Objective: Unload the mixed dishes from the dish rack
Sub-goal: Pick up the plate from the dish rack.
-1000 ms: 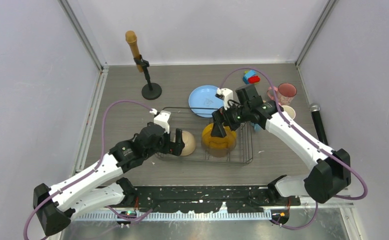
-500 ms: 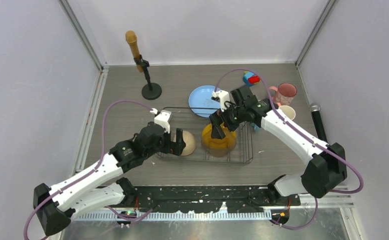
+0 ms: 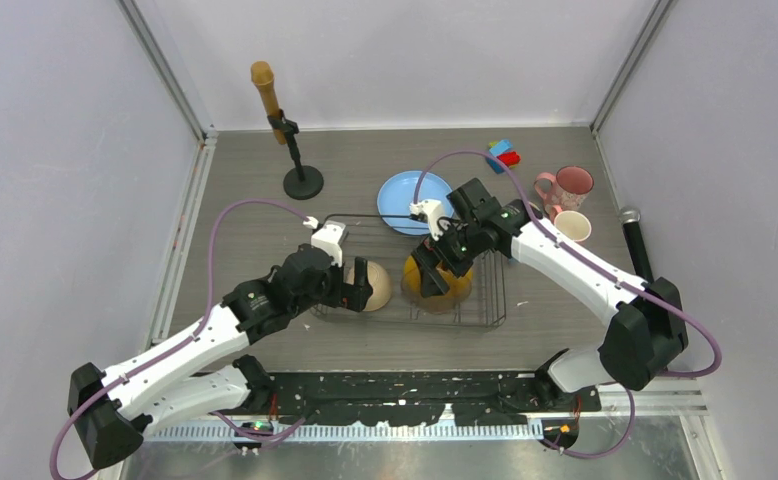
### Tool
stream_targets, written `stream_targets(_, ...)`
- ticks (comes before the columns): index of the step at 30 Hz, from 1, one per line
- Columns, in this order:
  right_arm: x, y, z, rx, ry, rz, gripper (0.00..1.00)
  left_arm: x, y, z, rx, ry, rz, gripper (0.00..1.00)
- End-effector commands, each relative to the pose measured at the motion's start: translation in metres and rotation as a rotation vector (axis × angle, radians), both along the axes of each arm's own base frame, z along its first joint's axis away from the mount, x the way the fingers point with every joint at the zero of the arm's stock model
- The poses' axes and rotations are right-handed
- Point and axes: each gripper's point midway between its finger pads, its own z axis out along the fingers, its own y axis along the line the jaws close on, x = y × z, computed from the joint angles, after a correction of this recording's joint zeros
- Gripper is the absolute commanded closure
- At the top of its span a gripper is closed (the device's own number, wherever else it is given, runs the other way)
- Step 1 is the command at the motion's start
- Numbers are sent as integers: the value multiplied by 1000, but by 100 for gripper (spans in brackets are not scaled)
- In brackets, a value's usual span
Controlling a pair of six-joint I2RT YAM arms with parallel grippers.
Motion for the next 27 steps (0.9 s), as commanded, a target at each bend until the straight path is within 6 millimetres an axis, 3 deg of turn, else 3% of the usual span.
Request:
stream_targets(1,1,5,22,40,-52,12,0,5,-6,13,-53,-40,-1,0)
stream_targets(5,1,7,19,36,-39,27,3,5,-6,14,-56,-39,-3,0)
stream_targets(10,-3,9,10,18,17,47,17,4,-6,13,-56,-36,-1,0)
stream_targets(21,3,8,-8,-25,31,53,33,5,-7,12,-55,-32,-4,0)
stream_targets(27,3,9,-14,-43,52,78,51,4,-7,12,-56,-30,-2,0)
